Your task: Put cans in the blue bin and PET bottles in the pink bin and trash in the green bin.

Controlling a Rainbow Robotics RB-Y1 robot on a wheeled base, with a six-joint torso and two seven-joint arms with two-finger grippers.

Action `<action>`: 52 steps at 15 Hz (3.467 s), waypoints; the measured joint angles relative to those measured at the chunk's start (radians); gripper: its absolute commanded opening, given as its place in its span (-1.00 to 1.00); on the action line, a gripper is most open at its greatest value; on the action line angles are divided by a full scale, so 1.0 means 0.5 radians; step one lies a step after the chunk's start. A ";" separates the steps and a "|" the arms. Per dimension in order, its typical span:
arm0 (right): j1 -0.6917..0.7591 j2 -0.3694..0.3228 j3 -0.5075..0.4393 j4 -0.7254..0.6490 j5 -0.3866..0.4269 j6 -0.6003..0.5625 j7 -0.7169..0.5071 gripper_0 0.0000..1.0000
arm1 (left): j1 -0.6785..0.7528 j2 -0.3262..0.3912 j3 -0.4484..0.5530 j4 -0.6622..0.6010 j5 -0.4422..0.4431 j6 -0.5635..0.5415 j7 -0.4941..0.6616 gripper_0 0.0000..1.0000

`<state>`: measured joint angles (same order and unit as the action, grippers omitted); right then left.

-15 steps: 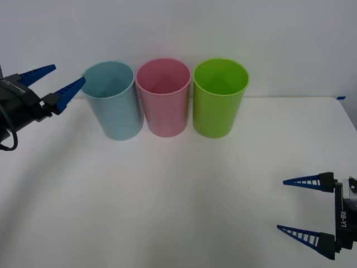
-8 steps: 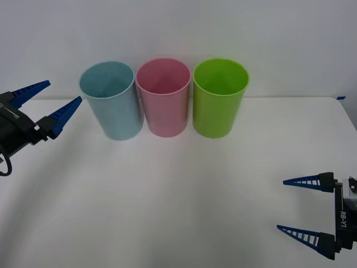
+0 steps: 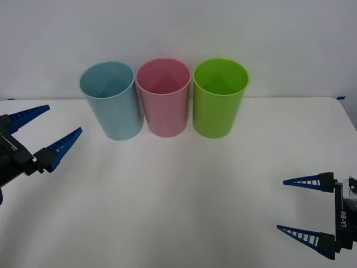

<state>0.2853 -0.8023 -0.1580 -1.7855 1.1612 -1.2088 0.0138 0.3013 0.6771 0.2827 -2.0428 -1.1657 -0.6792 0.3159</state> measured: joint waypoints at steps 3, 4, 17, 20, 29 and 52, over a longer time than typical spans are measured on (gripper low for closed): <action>0.000 0.000 0.000 0.000 0.000 0.000 0.000 1.00 | 0.098 0.000 0.067 -0.039 -0.041 -0.141 0.012 1.00; 0.000 0.000 0.000 0.000 0.000 0.000 0.000 1.00 | 0.142 0.000 0.083 -0.066 -0.074 -0.169 0.016 1.00; 0.000 0.000 0.000 0.000 0.000 0.000 0.000 1.00 | 0.482 -0.002 0.097 -0.244 -0.381 -0.299 0.105 1.00; 0.000 0.000 0.000 0.000 0.000 0.000 0.000 1.00 | 0.504 -0.004 0.098 -0.242 -0.458 -0.310 0.165 1.00; 0.000 0.000 0.000 0.000 0.000 0.000 0.000 1.00 | 0.471 -0.004 0.239 -0.241 -0.662 -0.698 0.256 1.00; 0.000 0.000 0.000 0.000 0.000 0.000 0.000 1.00 | 0.370 -0.008 0.018 -0.238 -0.687 -0.820 0.371 1.00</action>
<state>0.2853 -0.8023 -0.1580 -1.7855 1.1612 -1.2088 0.0138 0.4864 0.6733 0.2917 -2.1615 -1.5092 -1.0891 0.5015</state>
